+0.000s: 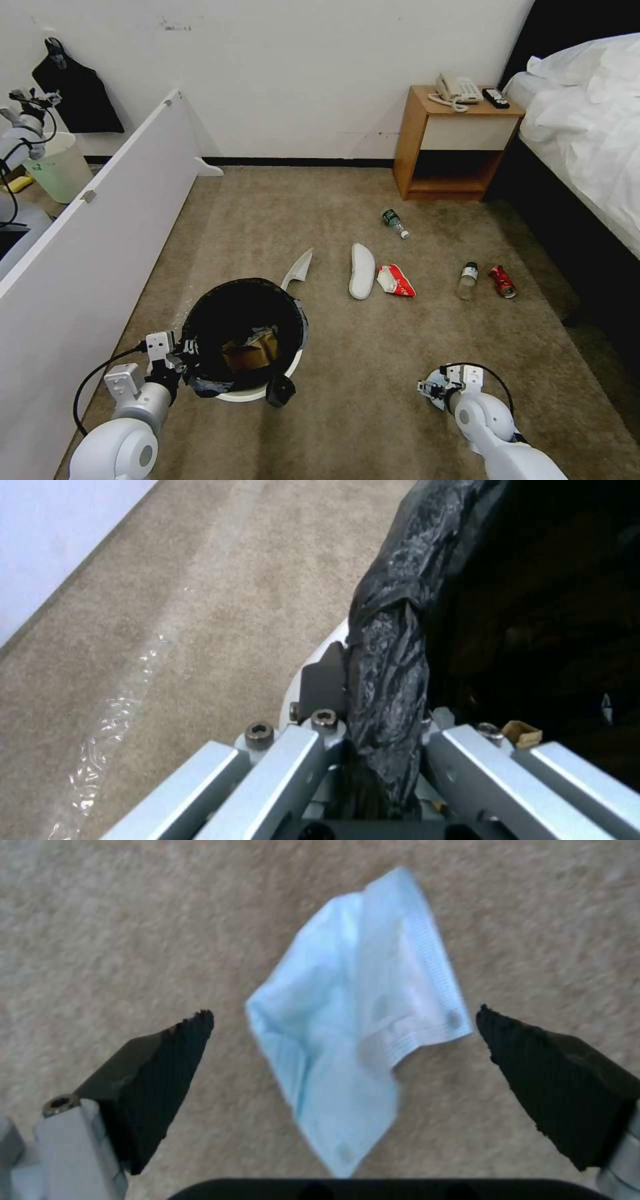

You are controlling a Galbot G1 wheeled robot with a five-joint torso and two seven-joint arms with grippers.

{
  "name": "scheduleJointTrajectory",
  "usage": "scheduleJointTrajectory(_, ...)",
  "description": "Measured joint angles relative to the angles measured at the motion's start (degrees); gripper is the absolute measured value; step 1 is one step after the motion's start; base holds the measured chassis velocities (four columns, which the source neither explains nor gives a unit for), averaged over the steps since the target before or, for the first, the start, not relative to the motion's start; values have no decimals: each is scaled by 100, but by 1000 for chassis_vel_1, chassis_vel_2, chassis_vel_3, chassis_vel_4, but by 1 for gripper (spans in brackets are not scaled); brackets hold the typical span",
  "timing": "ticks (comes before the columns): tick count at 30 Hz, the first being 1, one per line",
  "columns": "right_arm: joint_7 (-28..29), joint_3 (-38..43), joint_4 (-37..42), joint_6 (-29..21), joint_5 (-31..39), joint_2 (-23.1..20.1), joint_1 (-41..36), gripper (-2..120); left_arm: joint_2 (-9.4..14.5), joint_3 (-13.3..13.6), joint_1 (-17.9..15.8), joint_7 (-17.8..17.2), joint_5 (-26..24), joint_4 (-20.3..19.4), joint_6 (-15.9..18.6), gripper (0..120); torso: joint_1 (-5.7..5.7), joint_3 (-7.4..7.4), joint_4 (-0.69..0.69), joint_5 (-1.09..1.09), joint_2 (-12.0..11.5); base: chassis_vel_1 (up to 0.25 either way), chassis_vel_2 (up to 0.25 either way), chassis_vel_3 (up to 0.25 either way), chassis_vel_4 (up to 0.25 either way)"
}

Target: Pick up the trash bin, then pick up the garbage from the floor and place it into the trash bin.

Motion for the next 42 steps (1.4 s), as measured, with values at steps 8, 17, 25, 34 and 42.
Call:
scheduleJointTrajectory(8, -15, 98, -132, 87, -124, 24, 61, 100, 15, 0, 20, 22, 8, 0, -37, 1, 0, 0, 0, 0, 0, 0, 0, 0, 0)
scheduleJointTrajectory(17, -30, -24, -228, 102, -111, 81, 242, 100, 1, -5, 45, 22, 25, -26, -50, 1, 0, 0, 0, -1, 1, 0, 0, 0, 0)
scheduleJointTrajectory(25, -71, -85, -318, 114, -150, 154, 291, 93, -1, -44, 70, 21, 31, -39, -60, 1, 0, 0, 0, -1, 0, 0, 0, 0, 0)
scheduleJointTrajectory(34, -88, -76, -442, 124, -154, 195, 325, 57, -62, -39, 67, 17, 51, -35, -65, 1, 0, 0, 0, -1, 0, 0, 0, 0, 0)
scheduleJointTrajectory(42, -90, -54, -443, 167, -131, 151, 308, 33, -52, -34, 29, 3, 49, -19, -67, 1, 0, 0, 0, 0, 0, 0, 0, 0, 0)
